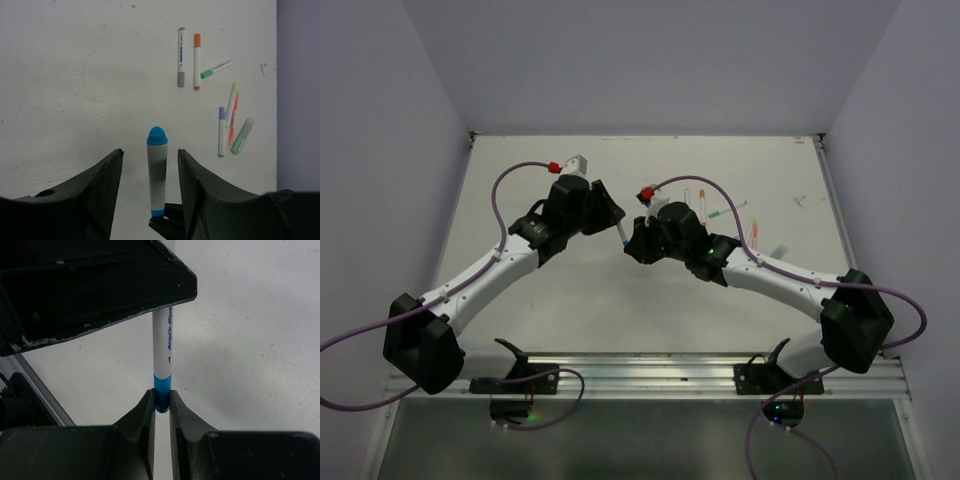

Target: Open the pen caps

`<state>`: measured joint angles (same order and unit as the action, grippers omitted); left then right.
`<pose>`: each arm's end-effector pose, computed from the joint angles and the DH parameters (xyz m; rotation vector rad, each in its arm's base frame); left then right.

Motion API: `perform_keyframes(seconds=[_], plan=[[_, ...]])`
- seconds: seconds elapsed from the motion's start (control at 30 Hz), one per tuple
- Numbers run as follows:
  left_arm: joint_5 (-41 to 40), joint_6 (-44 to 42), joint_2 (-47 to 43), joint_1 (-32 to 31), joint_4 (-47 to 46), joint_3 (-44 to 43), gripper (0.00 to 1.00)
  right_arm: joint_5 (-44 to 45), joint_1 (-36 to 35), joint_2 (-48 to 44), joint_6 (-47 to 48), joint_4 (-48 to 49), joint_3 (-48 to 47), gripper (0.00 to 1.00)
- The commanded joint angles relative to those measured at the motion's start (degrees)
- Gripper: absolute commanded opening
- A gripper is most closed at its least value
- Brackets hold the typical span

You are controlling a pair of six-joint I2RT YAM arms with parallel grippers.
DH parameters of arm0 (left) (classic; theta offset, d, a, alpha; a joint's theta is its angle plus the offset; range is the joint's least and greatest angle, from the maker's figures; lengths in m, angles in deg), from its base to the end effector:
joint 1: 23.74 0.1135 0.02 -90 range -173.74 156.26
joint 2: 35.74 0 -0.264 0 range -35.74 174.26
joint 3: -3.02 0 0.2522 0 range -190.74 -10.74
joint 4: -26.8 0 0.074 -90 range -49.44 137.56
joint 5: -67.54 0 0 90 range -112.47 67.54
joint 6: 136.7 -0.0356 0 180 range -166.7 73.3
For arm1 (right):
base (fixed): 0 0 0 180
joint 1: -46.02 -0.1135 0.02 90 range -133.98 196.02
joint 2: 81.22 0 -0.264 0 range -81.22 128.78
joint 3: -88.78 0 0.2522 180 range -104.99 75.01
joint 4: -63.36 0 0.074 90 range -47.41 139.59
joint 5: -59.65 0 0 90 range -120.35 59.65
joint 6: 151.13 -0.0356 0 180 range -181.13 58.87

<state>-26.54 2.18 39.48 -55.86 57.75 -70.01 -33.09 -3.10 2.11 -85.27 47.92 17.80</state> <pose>0.2523 -0.1554 0.2993 -0.3695 2.2117 -0.7275 0.2164 0.2526 0.2707 -0.4983 2.1052 0.8202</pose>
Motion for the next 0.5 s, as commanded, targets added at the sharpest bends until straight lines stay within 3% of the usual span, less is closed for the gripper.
perform_keyframes(seconds=[0.0, 0.23, 0.47], plan=[[-1.9, -0.5, 0.5, -0.8, -2.5, -2.3, 0.52, -0.7, -0.4, 0.9, 1.0, 2.2, -2.6, 0.00], [-2.5, -0.7, 1.0, -1.2, -3.0, -2.5, 0.42, -0.8, -0.4, 1.5, 1.3, 1.8, -3.3, 0.00], [-2.8, -0.2, 1.4, -1.5, -3.2, -2.3, 0.42, -0.7, -0.5, 1.6, 1.6, 1.8, -3.7, 0.00]])
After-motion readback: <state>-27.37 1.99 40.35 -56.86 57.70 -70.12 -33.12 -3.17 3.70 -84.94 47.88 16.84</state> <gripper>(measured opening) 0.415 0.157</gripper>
